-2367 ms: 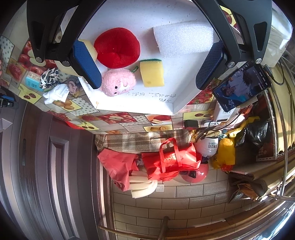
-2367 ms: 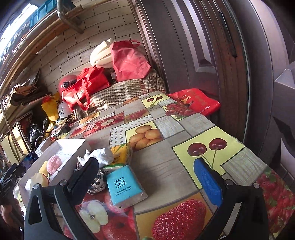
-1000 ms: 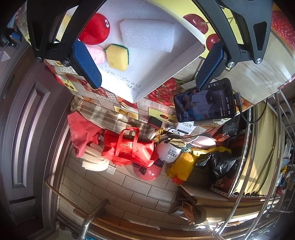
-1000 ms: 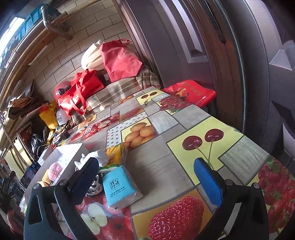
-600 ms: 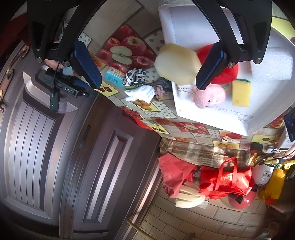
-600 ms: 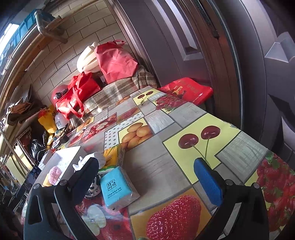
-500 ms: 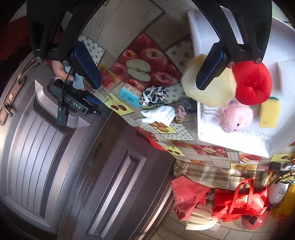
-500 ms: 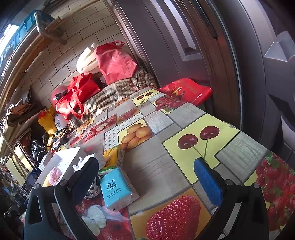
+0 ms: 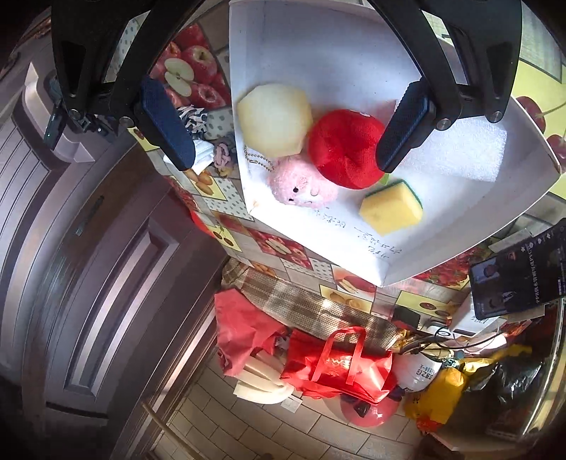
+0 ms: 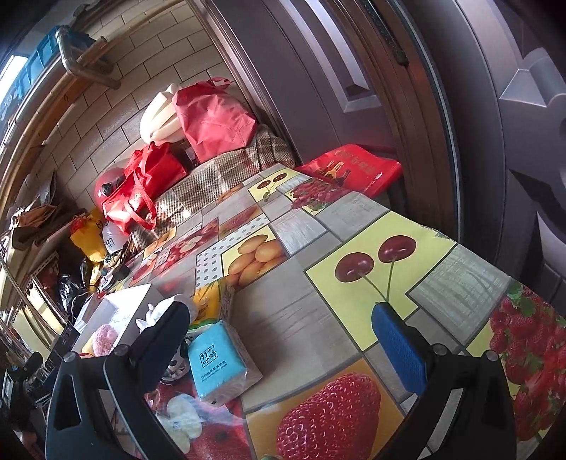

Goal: Organize soft objects
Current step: 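Grasp the blue tissue pack with the right gripper while the left grasps the patterned scrunchie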

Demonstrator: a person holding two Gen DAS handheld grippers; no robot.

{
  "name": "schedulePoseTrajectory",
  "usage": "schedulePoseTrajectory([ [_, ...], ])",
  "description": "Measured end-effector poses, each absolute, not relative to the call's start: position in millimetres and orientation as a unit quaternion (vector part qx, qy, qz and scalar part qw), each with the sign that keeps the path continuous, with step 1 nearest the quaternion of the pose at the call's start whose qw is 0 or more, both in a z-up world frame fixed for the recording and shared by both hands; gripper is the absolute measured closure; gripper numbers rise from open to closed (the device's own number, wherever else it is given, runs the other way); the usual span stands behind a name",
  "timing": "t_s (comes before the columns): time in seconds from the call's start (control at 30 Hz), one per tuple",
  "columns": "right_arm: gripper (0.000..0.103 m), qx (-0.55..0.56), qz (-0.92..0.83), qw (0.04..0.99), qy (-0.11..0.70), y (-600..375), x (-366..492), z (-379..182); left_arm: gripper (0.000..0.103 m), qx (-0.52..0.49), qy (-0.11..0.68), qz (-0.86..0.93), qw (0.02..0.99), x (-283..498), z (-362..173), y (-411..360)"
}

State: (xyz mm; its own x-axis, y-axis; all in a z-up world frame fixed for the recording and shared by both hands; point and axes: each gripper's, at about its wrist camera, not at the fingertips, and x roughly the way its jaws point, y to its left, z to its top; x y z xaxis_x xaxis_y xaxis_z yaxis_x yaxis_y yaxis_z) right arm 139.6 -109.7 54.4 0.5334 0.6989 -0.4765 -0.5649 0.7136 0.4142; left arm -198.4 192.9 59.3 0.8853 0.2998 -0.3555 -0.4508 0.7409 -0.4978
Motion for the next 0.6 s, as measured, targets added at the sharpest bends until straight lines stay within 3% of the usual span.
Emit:
schedulePoseTrajectory([
  [0.17,0.0,0.076,0.38,0.863,0.324,-95,137,54,0.0,-0.239,0.145,0.147,0.949,-166,79,162],
  [0.5,0.003,-0.148,0.442,0.801,0.375,-18,119,31,0.0,-0.127,0.333,0.1,0.929,-48,35,85],
  [0.6,0.039,-0.16,0.462,0.779,0.391,-14,121,24,0.0,-0.116,0.334,0.106,0.929,-31,31,80],
])
